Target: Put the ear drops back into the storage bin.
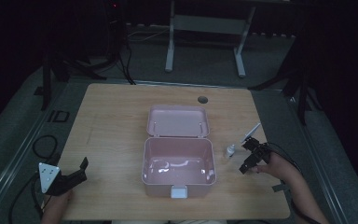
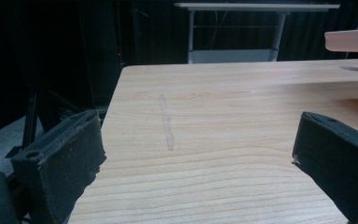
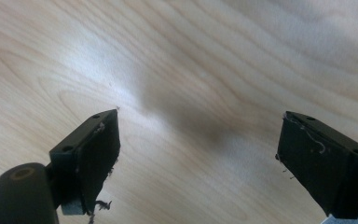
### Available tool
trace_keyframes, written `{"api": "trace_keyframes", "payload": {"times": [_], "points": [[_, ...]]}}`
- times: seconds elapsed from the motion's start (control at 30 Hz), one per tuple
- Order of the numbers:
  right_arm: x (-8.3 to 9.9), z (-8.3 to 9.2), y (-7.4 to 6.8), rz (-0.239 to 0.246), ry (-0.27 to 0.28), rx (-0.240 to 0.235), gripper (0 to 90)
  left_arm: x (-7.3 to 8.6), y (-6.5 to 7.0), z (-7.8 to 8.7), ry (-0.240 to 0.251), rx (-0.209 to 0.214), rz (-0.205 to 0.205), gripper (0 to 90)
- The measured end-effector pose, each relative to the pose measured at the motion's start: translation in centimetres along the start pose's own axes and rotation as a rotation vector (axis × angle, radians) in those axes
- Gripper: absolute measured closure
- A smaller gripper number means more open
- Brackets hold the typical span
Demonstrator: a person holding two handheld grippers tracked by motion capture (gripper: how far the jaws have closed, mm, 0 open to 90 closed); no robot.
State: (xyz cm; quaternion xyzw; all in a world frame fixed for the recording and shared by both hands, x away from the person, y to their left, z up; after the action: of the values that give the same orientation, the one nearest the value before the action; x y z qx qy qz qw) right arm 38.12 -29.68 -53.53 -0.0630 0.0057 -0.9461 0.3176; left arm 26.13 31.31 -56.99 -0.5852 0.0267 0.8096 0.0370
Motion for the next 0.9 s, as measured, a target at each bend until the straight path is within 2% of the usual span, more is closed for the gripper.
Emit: {"api": "trace_keyframes", "payload": {"times": [0.5,0.9], "points": [[-3.2,1.2,-0.8,0.021,-0.008,0.014,12.9,0.0,0.0,0.0,0.002,0.004,0.0,2.0],[-5.8,0.9,-1.6,0.038,-0.023,0.022,13.7,0.0,0.0,0.0,0.003,0.006,0.003,2.0]]}}
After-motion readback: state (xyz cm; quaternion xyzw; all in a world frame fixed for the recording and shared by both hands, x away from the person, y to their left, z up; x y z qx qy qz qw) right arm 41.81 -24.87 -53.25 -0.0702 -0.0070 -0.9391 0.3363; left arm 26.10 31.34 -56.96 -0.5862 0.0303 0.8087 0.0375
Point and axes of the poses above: each handheld gripper's, and its own axes: z roughly backward along the jaws, x roughly out of its underside, y roughly to its right, the point moved 4 cm from there along -z, roughly forward along the jaws, and after that the axes turned 8 degrees about -y, right-handed, at the moved point
